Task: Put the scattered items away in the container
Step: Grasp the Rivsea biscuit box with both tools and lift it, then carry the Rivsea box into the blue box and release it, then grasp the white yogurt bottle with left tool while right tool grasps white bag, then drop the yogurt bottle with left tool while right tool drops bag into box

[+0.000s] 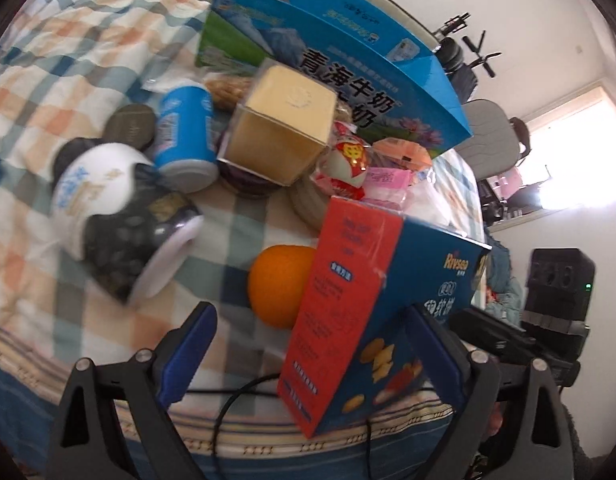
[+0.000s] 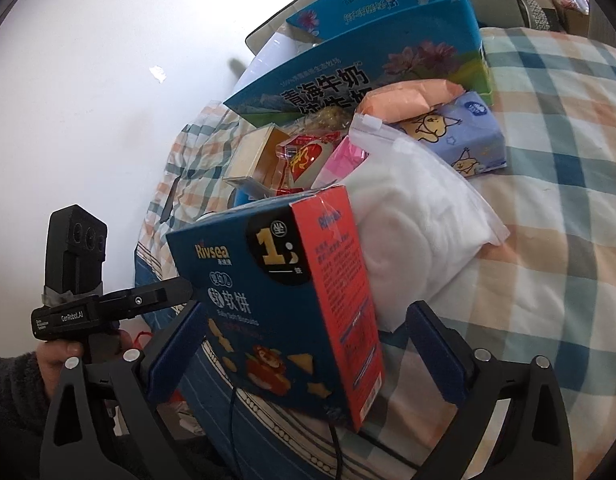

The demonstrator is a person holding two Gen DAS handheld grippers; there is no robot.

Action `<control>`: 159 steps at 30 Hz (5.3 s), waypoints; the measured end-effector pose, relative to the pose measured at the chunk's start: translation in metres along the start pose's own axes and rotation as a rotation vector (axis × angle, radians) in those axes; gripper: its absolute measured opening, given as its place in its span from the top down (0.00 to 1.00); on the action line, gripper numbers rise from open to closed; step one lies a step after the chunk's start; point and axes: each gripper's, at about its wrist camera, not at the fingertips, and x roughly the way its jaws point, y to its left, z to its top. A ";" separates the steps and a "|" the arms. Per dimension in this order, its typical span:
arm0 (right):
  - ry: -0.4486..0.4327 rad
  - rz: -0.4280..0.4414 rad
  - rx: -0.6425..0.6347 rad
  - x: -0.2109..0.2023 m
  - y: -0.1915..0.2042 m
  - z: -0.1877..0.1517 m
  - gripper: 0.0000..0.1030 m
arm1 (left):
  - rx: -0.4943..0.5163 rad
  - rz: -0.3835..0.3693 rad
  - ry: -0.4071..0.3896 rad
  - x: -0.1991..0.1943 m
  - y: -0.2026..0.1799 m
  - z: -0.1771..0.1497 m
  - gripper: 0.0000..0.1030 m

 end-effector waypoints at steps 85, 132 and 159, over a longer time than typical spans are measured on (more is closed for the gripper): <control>-0.030 -0.412 0.586 0.002 -0.026 0.059 0.22 | -0.483 0.260 0.109 0.010 0.099 0.084 0.09; -0.162 -0.520 -0.063 -0.005 0.025 0.265 0.20 | 0.087 0.176 -0.133 0.001 -0.044 0.339 0.10; -0.043 -0.396 -0.192 0.033 -0.007 0.301 0.00 | 0.161 0.208 0.006 0.057 -0.042 0.360 0.10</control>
